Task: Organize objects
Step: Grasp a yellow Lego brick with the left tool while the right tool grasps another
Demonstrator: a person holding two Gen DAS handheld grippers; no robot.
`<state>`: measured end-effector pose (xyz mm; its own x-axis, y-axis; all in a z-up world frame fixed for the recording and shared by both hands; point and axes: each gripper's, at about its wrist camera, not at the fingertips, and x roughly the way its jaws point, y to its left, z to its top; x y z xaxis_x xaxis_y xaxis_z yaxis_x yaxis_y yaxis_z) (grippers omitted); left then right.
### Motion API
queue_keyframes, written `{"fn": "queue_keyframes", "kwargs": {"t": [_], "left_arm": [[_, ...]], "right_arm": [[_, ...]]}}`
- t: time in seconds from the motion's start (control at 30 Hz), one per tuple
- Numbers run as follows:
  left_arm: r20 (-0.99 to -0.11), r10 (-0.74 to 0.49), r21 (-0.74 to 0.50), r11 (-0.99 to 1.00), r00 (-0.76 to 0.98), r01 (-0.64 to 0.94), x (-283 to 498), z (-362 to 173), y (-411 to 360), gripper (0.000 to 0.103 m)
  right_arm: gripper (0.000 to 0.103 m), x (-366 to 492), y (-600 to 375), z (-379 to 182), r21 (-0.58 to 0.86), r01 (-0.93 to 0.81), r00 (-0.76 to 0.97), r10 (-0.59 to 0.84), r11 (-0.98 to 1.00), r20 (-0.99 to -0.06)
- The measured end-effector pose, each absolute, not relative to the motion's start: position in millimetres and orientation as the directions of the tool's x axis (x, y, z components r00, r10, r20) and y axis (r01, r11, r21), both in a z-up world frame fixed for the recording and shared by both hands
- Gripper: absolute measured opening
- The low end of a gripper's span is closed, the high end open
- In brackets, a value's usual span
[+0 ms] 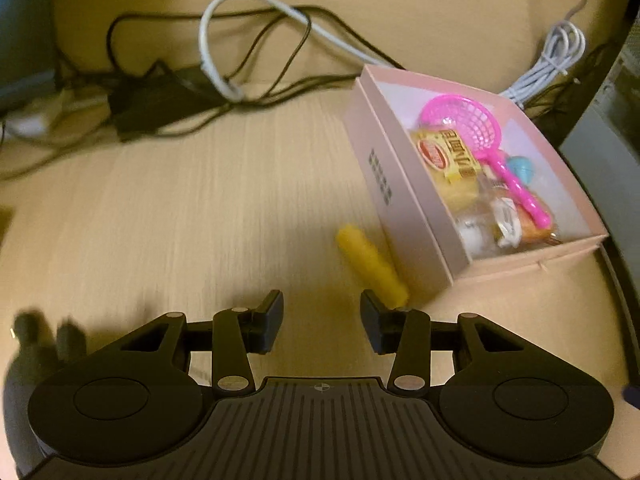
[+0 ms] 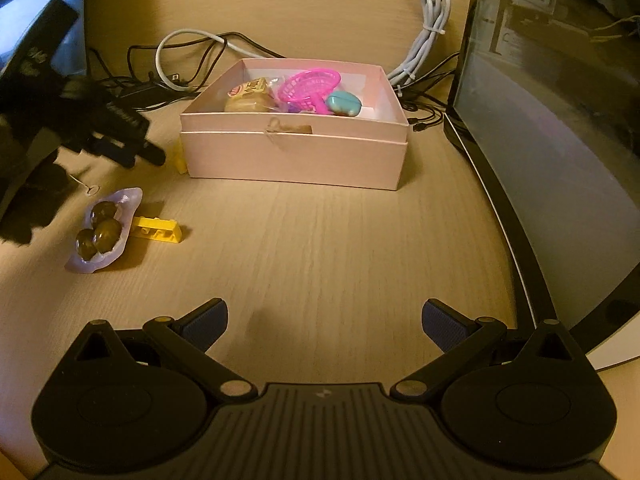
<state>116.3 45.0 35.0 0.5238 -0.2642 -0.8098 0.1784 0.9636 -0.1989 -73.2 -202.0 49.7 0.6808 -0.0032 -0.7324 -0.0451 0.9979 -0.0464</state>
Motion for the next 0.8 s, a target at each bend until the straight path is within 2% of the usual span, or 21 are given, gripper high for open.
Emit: {"fn": "queue_keyframes", "kwargs": {"t": [0.1,0.2,0.3,0.4,0.53,0.63,0.8], "left_arm": [[-0.765,-0.358,-0.347,0.929,0.535,0.126,119.0,35.6,57.4,0.046],[-0.748,-0.381,-0.416,0.907,0.543,0.063,131.4,35.2,57.2,0.046],[-0.766,-0.322,-0.338,0.938,0.557,0.079,143.2,34.1,42.9,0.046],[-0.766,-0.319,-0.318,0.942,0.558,0.102,150.7,30.2,32.8,0.044],[-0.764,-0.304,-0.288,0.950,0.569,0.122,154.8,29.8,31.0,0.049],[-0.767,-0.302,-0.270,0.952,0.566,0.142,150.0,30.9,32.0,0.046],[-0.776,-0.298,-0.218,0.954,0.556,0.206,130.2,32.7,32.6,0.047]], "right_arm": [[0.103,-73.1,-200.6,48.6,-0.044,-0.050,0.678,0.001,0.998,-0.735],[0.103,-74.1,-199.2,47.7,-0.051,-0.060,0.677,0.003,0.997,-0.736],[0.103,-76.9,-199.1,47.7,-0.056,-0.059,0.679,-0.001,0.997,-0.734],[0.103,-79.2,-200.6,47.4,-0.055,-0.048,0.678,-0.008,0.997,-0.735],[0.103,-80.8,-202.1,45.4,-0.054,-0.029,0.670,-0.020,0.998,-0.742],[0.103,-81.1,-200.7,45.5,-0.054,-0.028,0.670,-0.021,0.998,-0.742],[0.103,-77.7,-194.6,45.7,-0.053,-0.045,0.672,-0.010,0.998,-0.741]]}}
